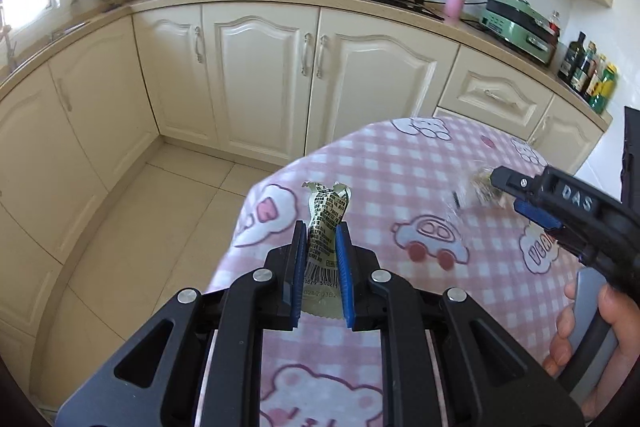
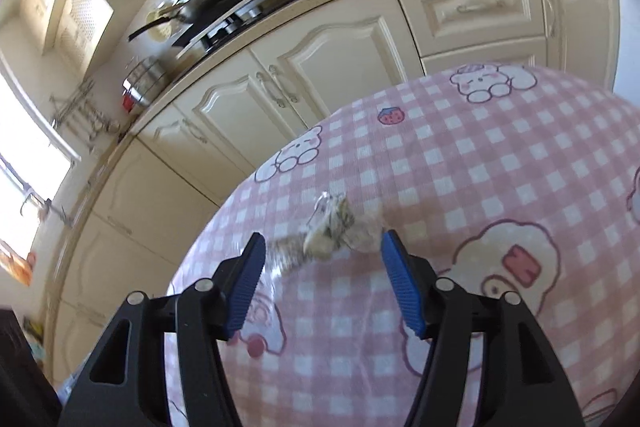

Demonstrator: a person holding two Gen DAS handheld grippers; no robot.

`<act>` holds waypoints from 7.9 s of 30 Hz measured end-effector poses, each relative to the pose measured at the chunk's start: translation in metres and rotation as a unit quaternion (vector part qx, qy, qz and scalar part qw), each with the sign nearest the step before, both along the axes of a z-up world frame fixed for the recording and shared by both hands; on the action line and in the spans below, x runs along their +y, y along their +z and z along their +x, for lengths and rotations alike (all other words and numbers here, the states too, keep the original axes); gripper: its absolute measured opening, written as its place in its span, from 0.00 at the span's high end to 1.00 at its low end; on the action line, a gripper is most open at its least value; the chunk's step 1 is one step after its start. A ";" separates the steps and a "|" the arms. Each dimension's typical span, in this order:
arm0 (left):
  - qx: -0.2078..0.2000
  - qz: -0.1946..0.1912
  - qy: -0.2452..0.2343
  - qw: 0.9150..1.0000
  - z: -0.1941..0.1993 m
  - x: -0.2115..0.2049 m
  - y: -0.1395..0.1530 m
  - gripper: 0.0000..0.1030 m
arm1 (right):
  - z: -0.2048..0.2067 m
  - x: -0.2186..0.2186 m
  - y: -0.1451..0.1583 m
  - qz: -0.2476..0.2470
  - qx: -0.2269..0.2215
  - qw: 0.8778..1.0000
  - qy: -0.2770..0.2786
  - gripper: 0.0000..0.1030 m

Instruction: Collect trash

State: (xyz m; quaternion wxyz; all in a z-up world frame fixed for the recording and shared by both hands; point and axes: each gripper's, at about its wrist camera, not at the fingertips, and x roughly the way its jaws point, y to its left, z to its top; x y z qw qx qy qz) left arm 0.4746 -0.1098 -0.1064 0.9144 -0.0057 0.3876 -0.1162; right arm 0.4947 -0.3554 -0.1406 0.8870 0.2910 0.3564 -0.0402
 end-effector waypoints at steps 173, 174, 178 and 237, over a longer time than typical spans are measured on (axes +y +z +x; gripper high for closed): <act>-0.286 0.022 0.081 0.954 -0.492 0.130 0.117 0.07 | -0.538 0.188 0.149 -0.269 -0.300 0.908 0.112 0.10; -0.286 0.022 0.081 0.955 -0.492 0.130 0.117 0.07 | -0.538 0.188 0.149 -0.270 -0.299 0.908 0.112 0.10; -0.285 0.023 0.080 0.955 -0.492 0.130 0.117 0.07 | -0.537 0.189 0.149 -0.273 -0.299 0.908 0.111 0.10; -0.276 0.021 0.067 0.959 -0.491 0.132 0.114 0.07 | -0.538 0.187 0.142 -0.267 -0.288 0.913 0.110 0.10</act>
